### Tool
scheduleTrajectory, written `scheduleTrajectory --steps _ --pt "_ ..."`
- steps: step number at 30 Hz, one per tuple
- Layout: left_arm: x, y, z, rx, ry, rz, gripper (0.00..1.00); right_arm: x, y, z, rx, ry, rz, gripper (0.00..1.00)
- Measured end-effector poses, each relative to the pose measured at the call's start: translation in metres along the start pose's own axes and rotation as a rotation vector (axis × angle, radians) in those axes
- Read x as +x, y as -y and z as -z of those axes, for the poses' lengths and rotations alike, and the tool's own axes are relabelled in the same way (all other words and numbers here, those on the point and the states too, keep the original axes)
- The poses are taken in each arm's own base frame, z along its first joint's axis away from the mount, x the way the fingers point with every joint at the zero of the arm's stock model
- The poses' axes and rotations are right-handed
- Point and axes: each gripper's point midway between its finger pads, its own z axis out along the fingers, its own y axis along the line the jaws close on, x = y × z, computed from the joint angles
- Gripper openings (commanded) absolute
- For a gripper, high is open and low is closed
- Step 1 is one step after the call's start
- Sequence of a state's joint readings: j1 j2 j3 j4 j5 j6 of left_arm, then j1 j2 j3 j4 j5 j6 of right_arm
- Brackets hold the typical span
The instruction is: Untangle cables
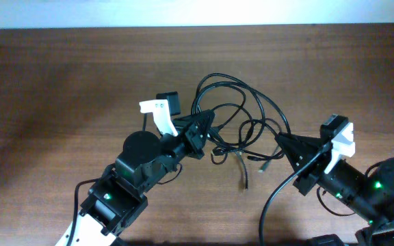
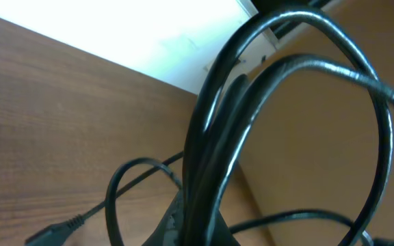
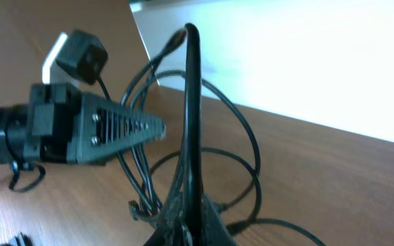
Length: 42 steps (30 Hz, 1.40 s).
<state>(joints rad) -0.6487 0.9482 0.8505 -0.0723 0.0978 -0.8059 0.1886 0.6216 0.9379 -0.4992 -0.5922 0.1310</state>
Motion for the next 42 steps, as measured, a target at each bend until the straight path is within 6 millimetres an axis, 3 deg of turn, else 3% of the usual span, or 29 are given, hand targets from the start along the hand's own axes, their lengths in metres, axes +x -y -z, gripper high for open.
scheduleTrajectory --steps 7,8,12,15,17,20,23,26,29,33,38,41,42 --pt "0.029 0.037 0.007 0.211 -0.182 -0.003 0.00 -0.020 -0.005 0.001 -0.023 0.076 0.006 0.04" --pt "0.034 0.040 0.007 0.233 -0.206 -0.003 0.00 -0.022 -0.006 0.001 -0.025 0.084 0.005 0.18" --pt "0.031 0.055 0.007 0.313 -0.202 -0.051 0.00 -0.003 -0.002 0.001 -0.009 0.009 -0.042 0.39" --pt "0.034 0.069 0.012 0.392 -0.225 -0.077 0.00 0.013 0.024 0.003 0.144 -0.043 -0.074 0.42" --pt "0.035 0.089 0.023 0.509 -0.244 -0.110 0.00 0.029 0.062 0.011 0.363 -0.093 -0.104 0.53" --pt "0.046 0.111 0.041 0.658 -0.321 -0.152 0.00 0.032 0.100 0.021 0.583 -0.102 -0.098 0.61" --pt "0.056 0.118 0.051 0.726 -0.385 -0.166 0.00 0.045 0.118 0.023 0.674 -0.158 -0.115 0.64" --pt "0.051 0.125 0.057 0.775 -0.365 -0.197 0.00 0.050 0.124 0.029 0.722 -0.180 -0.117 0.71" --pt "0.046 0.131 0.066 0.829 -0.363 -0.219 0.00 0.048 0.138 0.042 0.832 -0.172 -0.102 0.71" --pt "0.037 0.122 0.064 0.808 -0.347 -0.221 0.00 0.062 0.118 0.028 0.691 -0.228 -0.136 0.71" --pt "0.022 0.110 0.058 0.762 -0.301 -0.221 0.00 0.078 0.055 0.001 0.284 -0.314 -0.174 0.76" --pt "0.004 0.089 0.046 0.653 -0.239 -0.180 0.00 0.081 0.037 -0.002 0.183 -0.331 -0.194 0.80" --pt "-0.002 0.071 0.037 0.561 -0.225 -0.130 0.00 0.082 0.035 -0.002 0.169 -0.333 -0.196 0.82"
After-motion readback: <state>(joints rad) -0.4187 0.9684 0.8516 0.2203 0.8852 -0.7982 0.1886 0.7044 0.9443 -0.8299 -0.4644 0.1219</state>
